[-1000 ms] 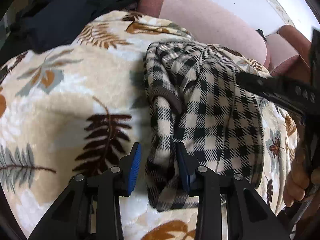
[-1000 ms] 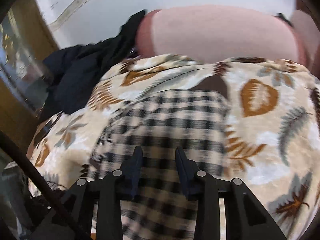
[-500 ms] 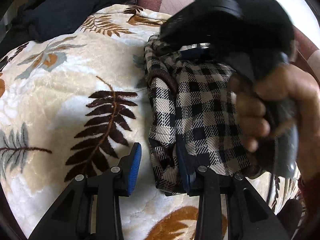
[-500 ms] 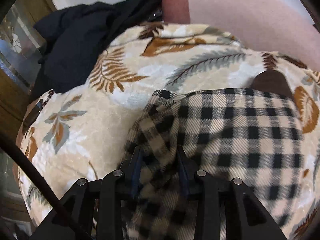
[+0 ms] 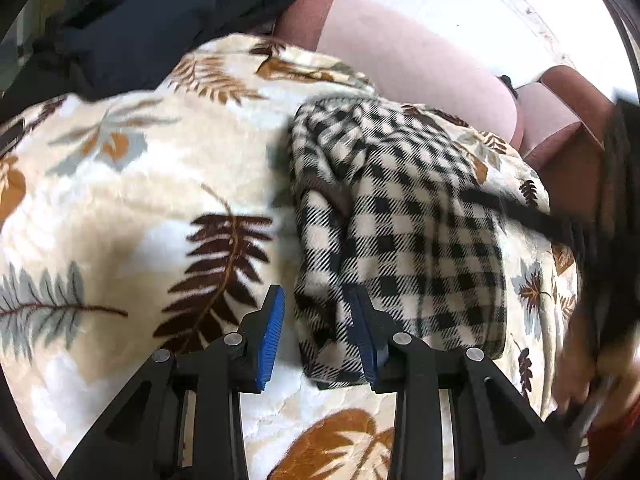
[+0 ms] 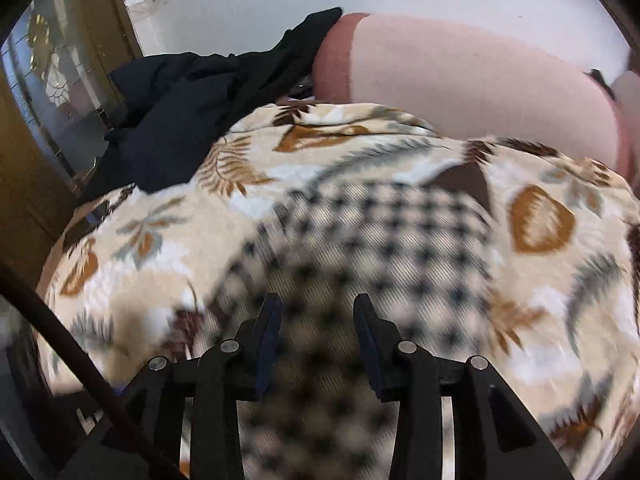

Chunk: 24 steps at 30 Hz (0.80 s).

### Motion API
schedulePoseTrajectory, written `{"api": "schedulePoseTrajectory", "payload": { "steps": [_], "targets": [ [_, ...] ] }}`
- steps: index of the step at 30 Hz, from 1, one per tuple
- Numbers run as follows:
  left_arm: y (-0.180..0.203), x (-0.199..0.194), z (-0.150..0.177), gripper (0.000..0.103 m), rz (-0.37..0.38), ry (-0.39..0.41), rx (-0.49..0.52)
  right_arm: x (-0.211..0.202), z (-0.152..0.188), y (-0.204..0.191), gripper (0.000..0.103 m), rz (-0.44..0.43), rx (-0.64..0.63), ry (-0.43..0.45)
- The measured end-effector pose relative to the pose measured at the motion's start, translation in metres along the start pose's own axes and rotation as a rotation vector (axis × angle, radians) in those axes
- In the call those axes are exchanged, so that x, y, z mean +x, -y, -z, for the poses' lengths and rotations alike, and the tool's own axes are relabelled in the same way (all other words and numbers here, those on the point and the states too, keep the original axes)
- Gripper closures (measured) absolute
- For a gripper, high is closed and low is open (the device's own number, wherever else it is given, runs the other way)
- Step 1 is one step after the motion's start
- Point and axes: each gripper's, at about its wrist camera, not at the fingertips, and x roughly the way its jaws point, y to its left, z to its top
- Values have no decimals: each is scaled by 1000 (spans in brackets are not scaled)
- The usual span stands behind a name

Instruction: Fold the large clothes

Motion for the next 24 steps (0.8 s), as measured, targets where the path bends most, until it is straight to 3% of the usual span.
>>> {"api": "schedulePoseTrajectory", "payload": {
  "steps": [2, 4, 8, 11, 15, 18, 21, 24],
  "targets": [
    [8, 5, 0, 70, 17, 4, 14, -6, 20, 13, 71, -8, 31, -13],
    [17, 13, 1, 70, 1, -10, 46, -8, 48, 25, 71, -20, 59, -36],
    [30, 30, 8, 70, -141, -31, 143, -6, 86, 34, 71, -5, 58, -68],
    [21, 34, 9, 68, -174, -36, 149, -9, 107, 46, 73, 81, 31, -79],
    [7, 33, 6, 65, -172, -44, 114, -19, 112, 76, 72, 165, 112, -85],
    [1, 22, 2, 70, -110, -44, 61, -42, 109, 77, 72, 119, 144, -23],
    [3, -3, 3, 74, -34, 5, 56, -57, 103, 57, 72, 41, 114, 37],
    [16, -14, 10, 74, 51, 25, 102, -47, 101, 26, 72, -51, 69, 20]
  ]
}}
